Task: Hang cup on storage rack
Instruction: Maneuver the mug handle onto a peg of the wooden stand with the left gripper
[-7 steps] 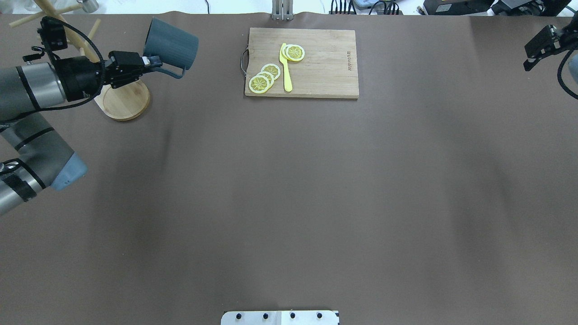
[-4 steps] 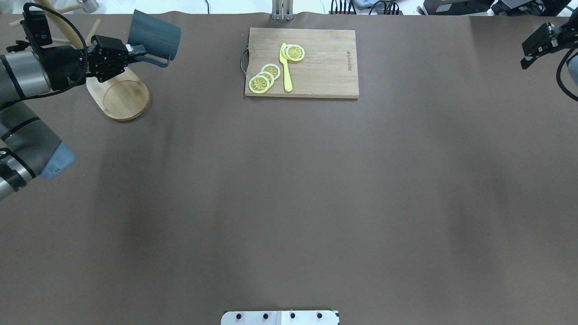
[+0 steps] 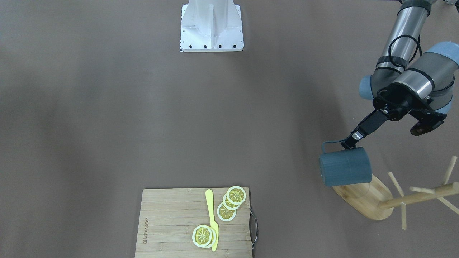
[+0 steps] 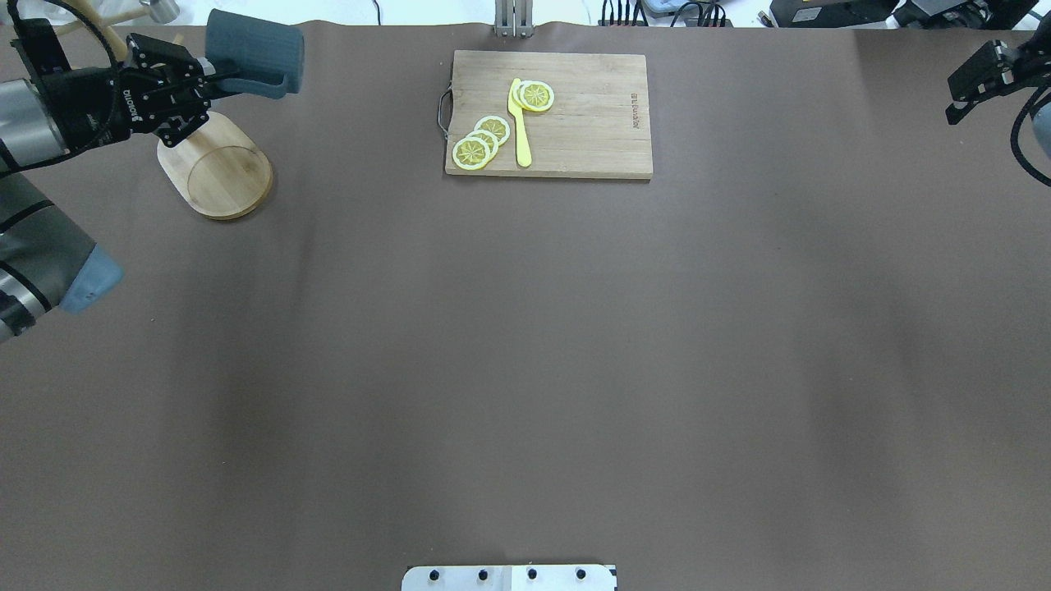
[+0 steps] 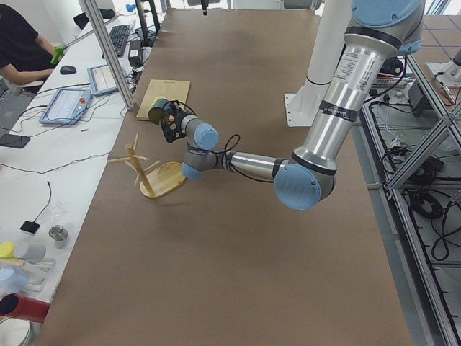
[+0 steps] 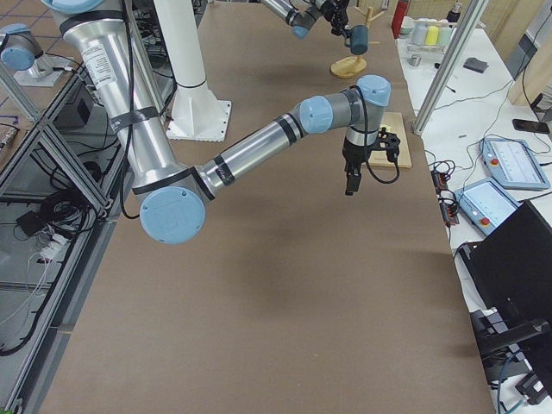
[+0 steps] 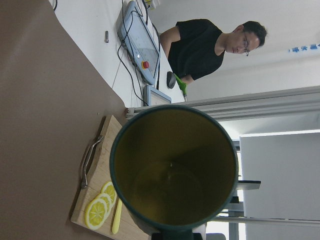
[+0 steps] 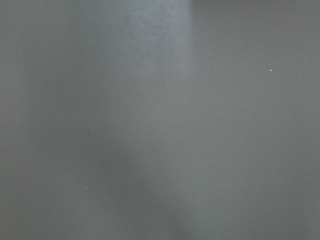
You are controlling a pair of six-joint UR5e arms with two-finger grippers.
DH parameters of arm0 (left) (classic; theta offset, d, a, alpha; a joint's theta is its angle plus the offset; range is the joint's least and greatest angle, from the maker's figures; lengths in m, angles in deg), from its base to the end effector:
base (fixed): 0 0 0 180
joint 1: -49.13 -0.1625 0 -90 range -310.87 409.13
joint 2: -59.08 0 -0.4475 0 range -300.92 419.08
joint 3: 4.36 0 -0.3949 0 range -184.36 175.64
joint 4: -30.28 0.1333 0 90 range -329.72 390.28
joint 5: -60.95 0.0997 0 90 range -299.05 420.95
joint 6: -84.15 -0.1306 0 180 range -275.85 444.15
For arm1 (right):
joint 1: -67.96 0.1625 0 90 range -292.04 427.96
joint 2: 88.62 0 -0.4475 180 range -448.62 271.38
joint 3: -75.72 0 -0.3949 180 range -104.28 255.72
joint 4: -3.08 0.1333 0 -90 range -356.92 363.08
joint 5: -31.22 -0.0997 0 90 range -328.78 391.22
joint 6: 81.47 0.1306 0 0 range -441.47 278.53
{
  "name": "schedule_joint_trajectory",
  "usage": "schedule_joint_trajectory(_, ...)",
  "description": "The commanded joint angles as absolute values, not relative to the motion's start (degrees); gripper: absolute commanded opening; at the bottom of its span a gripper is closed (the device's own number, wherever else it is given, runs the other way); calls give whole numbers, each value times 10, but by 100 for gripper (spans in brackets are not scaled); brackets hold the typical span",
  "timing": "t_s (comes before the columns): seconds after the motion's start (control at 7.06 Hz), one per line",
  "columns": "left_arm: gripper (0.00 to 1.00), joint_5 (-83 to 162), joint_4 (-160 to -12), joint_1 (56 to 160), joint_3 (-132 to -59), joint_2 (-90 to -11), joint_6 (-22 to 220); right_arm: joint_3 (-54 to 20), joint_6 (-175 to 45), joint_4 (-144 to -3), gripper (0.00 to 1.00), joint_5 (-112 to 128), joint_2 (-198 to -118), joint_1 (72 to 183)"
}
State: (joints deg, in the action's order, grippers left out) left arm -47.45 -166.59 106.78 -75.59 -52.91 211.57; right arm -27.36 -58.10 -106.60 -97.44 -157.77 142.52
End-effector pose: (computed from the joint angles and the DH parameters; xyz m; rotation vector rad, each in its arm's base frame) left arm 0.2668 -0.5933 0.4191 0.1267 1.9838 -0.8026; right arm -0.1122 -0.6005 0.4346 0.0026 -0.7124 0.0486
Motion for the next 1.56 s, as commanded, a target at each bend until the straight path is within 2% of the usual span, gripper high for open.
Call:
schedule_joint_trajectory(0.0,0,-457,-1692,1091,-727,-543,2252,-290,-569,-1066,100,-970,-1583,1422)
schedule_joint_trajectory(0.28,0,-365,-1831,1087,-668,-550,2361,-314,-529,-1066,100,-963,-1584,1401)
schedule_joint_trajectory(0.57,0,-330,-1857,1078,-667,-555,2364,-318,-524,-1066,100,-963,-1584,1399)
schedule_joint_trajectory(0.85,0,-235,-1899,997,-664,-555,2363,-318,-524,-1066,100,-963,-1588,1399)
schedule_joint_trajectory(1.42,0,-178,-1938,998,-642,-538,2403,-322,-524,-1066,100,-957,-1593,1394)
